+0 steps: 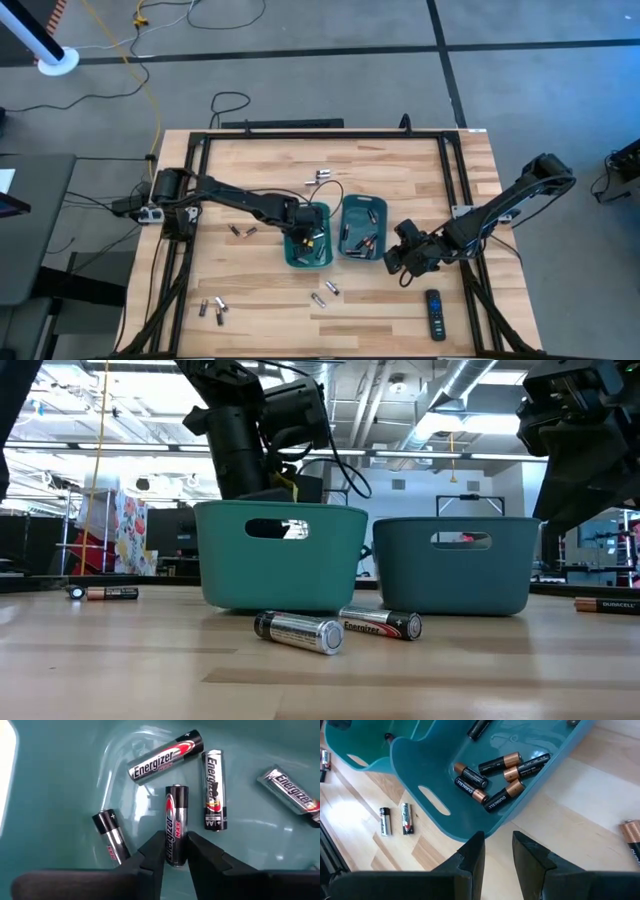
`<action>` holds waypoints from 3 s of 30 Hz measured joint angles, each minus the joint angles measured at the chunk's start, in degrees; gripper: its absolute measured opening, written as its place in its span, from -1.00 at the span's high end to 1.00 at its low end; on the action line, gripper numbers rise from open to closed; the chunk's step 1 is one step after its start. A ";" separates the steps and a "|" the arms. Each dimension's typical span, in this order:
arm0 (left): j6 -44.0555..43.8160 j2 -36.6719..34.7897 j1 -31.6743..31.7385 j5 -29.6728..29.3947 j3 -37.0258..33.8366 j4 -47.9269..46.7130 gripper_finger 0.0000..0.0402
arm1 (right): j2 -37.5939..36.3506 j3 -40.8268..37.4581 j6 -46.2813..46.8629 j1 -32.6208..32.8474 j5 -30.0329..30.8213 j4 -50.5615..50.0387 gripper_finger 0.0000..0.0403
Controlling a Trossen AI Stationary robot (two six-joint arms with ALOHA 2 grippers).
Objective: Sort batteries
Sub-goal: Put the silver battery into the green bin, then put the black battery into the blue bin
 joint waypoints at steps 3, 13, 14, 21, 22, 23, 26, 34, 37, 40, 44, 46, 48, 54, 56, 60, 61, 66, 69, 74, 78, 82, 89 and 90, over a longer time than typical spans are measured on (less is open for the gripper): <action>0.08 0.11 0.02 0.52 1.01 -0.90 0.55 | 0.00 -0.03 0.01 0.00 0.00 0.49 0.42; 3.32 0.13 0.09 1.86 6.14 -5.54 0.41 | 0.02 -0.03 0.00 0.00 0.00 0.87 0.42; 3.63 0.13 0.09 1.84 7.01 -6.74 0.41 | 0.02 -0.03 -0.02 0.00 0.00 0.87 0.42; 6.33 0.13 0.42 1.65 14.71 -15.86 0.41 | -0.26 -0.03 -0.12 0.00 0.00 0.85 0.42; 6.86 0.13 0.42 1.66 15.84 -17.29 0.41 | -0.55 -0.03 -0.44 0.00 0.00 0.85 0.42; 7.47 0.01 0.42 1.68 16.91 -18.81 0.41 | -1.03 -0.03 -0.79 0.00 0.00 0.84 0.42; 8.44 -1.49 0.39 1.75 19.12 -22.53 0.41 | -3.48 -0.03 -1.07 0.00 0.02 0.35 0.42; 6.47 -11.99 0.45 -3.58 15.26 -22.25 0.41 | -12.96 -0.02 -5.51 0.02 0.31 -4.46 0.42; 3.95 -17.41 0.46 -5.66 9.45 -18.13 0.41 | -15.85 -0.01 -4.13 0.02 0.26 -12.39 0.42; 0.78 -23.12 0.44 -6.41 2.97 -13.82 0.41 | -18.17 -0.01 -2.72 0.00 -1.34 -19.41 0.42; -3.35 -30.38 0.44 -6.71 -5.27 -8.24 0.41 | -18.16 -0.01 -10.46 0.00 -1.60 -24.66 0.42; -5.39 -33.61 0.46 -6.79 -8.65 -5.93 0.41 | -16.89 -0.01 -15.96 -0.12 -1.66 -25.17 0.42; -7.51 -36.56 0.44 -6.83 -11.03 -4.94 0.41 | -15.07 -0.01 -20.97 -0.54 -1.68 -25.03 0.42; -11.61 -42.23 0.39 -7.34 -13.90 -4.22 0.41 | -8.59 -0.01 -23.62 -2.39 -1.70 -24.99 0.27; -11.83 -43.06 0.39 -7.71 -13.90 -4.17 0.41 | -6.01 -0.01 -23.61 -2.78 -1.70 -25.00 0.18; -11.91 -43.34 0.39 -7.84 -13.90 -3.97 0.41 | -0.82 -0.01 -23.57 -3.78 -3.08 -24.31 0.02; -11.91 -43.29 0.39 -7.84 -13.92 -4.03 0.41 | 0.31 -0.01 -23.66 -4.12 -4.13 -23.83 0.01; -11.82 -42.99 0.39 -7.82 -13.92 -3.93 0.41 | 3.48 -0.38 -25.98 -5.61 -5.92 -19.70 0.02; -11.77 -43.01 0.39 -7.81 -13.92 -3.78 0.41 | 3.67 -3.02 -27.45 -7.21 -8.29 -14.79 0.06; -11.69 -43.01 0.39 -7.73 -13.92 -3.79 0.41 | 3.67 -7.75 -26.04 -8.55 -9.09 -11.62 0.12; -11.63 -43.01 0.39 -7.68 -13.92 -3.82 0.41 | 3.40 -10.41 -26.13 -8.43 -9.12 -7.35 0.16; -11.52 -43.01 0.39 -7.60 -13.92 -3.87 0.41 | 3.30 -11.92 -23.86 -8.17 -8.96 -5.92 0.28; -9.40 -43.01 0.39 -7.59 -13.92 -3.86 0.41 | 2.82 -11.63 -22.48 -8.19 -9.70 -5.49 0.71; -8.95 -43.01 0.39 -7.60 -13.92 -3.92 0.41 | 2.62 -11.43 -22.17 -8.17 -10.00 -5.69 0.76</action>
